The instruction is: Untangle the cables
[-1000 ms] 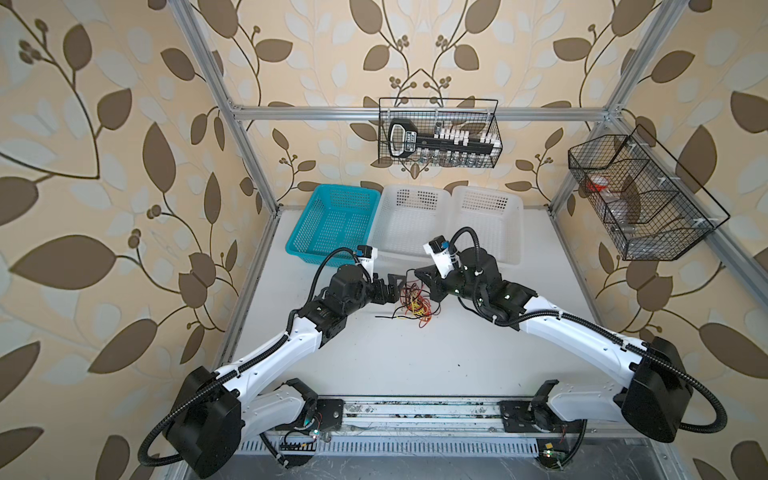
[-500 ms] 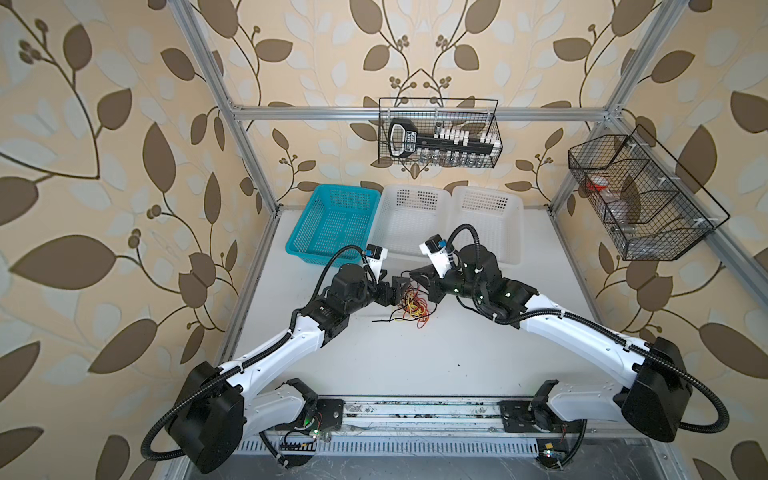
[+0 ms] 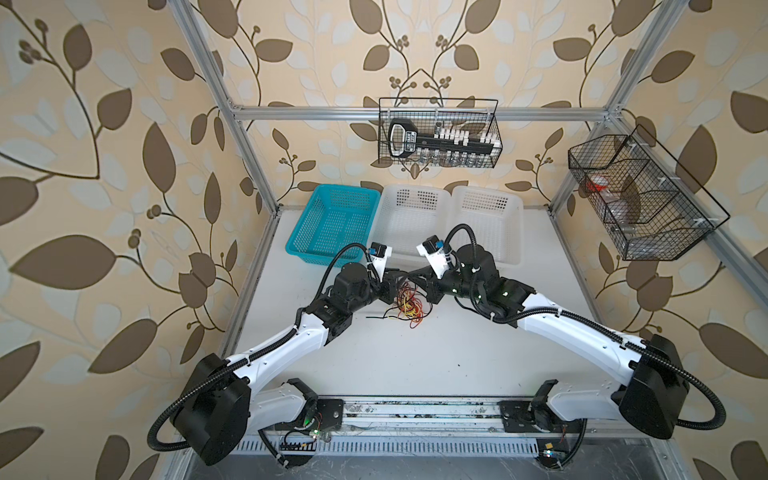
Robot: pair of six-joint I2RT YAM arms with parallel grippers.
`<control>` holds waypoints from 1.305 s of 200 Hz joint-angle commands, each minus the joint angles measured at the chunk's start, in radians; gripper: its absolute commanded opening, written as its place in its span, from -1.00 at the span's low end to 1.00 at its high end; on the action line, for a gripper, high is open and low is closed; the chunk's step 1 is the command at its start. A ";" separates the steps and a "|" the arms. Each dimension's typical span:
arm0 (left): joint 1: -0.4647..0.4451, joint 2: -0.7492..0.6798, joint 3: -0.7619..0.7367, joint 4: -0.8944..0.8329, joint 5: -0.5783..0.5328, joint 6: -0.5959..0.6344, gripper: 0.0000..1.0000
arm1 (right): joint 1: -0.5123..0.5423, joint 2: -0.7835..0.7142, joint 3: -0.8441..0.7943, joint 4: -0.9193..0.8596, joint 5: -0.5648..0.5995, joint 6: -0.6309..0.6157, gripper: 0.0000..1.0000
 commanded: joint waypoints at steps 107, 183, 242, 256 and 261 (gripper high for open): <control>-0.003 0.012 0.073 0.007 -0.013 -0.003 -1.00 | -0.005 -0.003 -0.014 -0.015 0.104 0.015 -0.46; -0.003 0.012 0.069 -0.013 -0.012 -0.012 -1.00 | -0.111 -0.058 -0.067 -0.087 0.133 0.079 -0.11; -0.003 0.022 0.077 -0.006 -0.008 -0.031 -1.00 | -0.057 0.035 -0.060 -0.088 0.135 0.111 0.18; -0.004 0.025 0.076 -0.002 -0.001 -0.035 -1.00 | -0.057 0.062 -0.054 -0.077 0.145 0.148 0.18; -0.004 0.025 0.076 -0.003 -0.001 -0.037 -1.00 | -0.057 0.073 -0.051 -0.077 0.153 0.161 0.18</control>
